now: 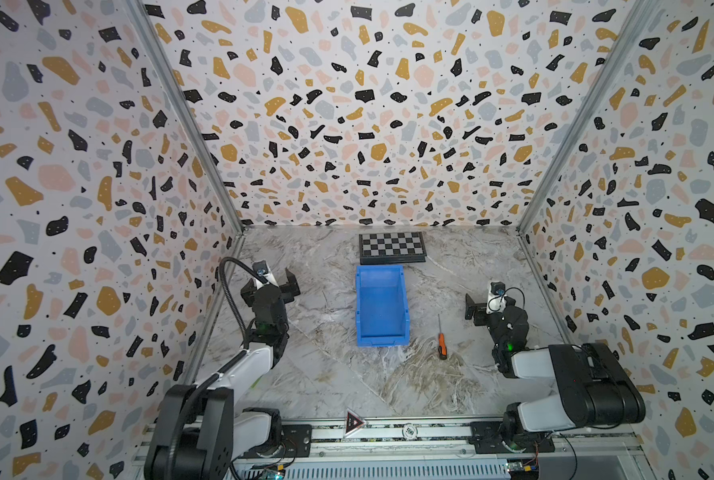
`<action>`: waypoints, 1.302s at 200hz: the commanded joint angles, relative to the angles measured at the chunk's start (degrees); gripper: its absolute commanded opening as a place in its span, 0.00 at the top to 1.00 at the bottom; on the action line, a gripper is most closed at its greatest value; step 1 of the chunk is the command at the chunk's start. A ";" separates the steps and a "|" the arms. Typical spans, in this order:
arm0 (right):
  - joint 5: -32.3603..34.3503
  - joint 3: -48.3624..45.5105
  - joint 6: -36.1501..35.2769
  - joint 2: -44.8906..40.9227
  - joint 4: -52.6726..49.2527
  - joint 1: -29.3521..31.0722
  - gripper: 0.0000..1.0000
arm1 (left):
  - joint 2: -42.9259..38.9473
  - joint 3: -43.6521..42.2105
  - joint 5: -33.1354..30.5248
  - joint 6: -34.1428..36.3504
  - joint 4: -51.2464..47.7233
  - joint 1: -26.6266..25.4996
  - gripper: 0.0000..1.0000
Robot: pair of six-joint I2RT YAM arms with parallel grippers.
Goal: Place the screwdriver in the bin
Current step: 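Move the right gripper over the orange-handled screwdriver while the left arm lifts slightly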
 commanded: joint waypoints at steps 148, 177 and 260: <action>2.46 36.84 18.39 -16.42 -78.56 7.36 0.01 | -9.46 13.73 13.85 -24.65 -27.73 -0.54 0.00; 7.57 35.38 22.93 -14.31 -85.51 16.52 0.00 | -8.25 14.12 15.55 -26.15 -26.89 -0.57 0.00; 5.93 26.63 34.51 -9.82 -86.53 27.67 0.10 | -4.82 14.69 17.65 -26.88 -26.89 -0.65 0.00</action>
